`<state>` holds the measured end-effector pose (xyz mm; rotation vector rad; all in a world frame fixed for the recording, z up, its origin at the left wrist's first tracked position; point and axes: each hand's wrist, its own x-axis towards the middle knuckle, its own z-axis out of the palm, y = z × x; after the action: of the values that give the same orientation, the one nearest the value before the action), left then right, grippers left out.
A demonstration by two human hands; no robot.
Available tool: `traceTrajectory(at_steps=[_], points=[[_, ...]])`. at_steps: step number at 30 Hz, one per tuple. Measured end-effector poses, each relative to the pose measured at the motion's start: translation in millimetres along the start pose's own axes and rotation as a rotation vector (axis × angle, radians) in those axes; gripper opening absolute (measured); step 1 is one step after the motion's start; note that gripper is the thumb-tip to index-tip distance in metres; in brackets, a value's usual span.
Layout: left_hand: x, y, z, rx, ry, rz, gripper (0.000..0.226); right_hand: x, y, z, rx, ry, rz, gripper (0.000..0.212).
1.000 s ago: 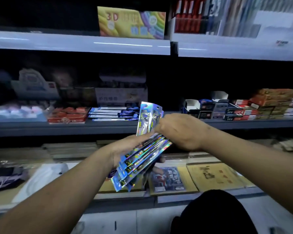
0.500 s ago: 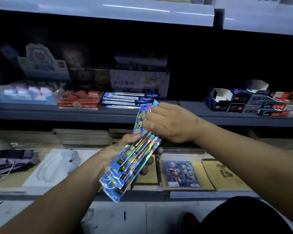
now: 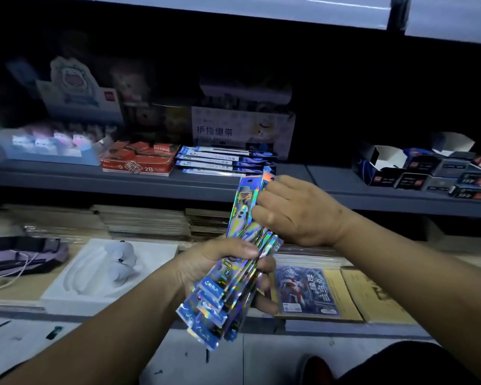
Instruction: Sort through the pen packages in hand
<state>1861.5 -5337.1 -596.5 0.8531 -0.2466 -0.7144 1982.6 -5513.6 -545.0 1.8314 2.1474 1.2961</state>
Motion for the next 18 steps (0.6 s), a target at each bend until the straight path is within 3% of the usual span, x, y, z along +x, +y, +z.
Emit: traceTrajectory(at_steps=[1, 2, 7, 10, 12, 15, 16, 17, 18], points=[[0, 2, 3, -0.049, -0.099, -0.002, 0.035, -1, 2, -1, -0.008, -0.036, 0.013, 0.017], [-1, 3, 3, -0.054, -0.097, -0.005, 0.028, -3, 2, 0, -0.026, -0.060, 0.028, 0.017], [11, 7, -1, 0.062, 0.189, 0.110, 0.040, -2, -3, 8, -0.159, -0.164, 0.228, 0.027], [14, 8, -5, 0.107, 0.310, 0.260, 0.031, 2, -18, 7, -0.042, -0.158, 0.552, 0.053], [11, 15, -3, 0.133, 0.408, 0.361, 0.032, 9, -45, 9, 0.251, -0.008, 1.014, 0.059], [10, 25, 1, 0.095, 0.565, 0.542, 0.021, 38, -85, 20, 1.049, 0.545, 1.913, 0.013], [12, 26, 0, 0.085, 0.625, 0.601, 0.017, 47, -93, 27, 1.374, 0.673, 2.150, 0.012], [15, 26, -2, 0.090, 0.685, 0.647, 0.014, 52, -101, 32, 1.664, 0.737, 2.297, 0.025], [18, 24, -4, 0.092, 0.729, 0.686, 0.014, 55, -107, 36, 1.908, 0.771, 2.337, 0.037]])
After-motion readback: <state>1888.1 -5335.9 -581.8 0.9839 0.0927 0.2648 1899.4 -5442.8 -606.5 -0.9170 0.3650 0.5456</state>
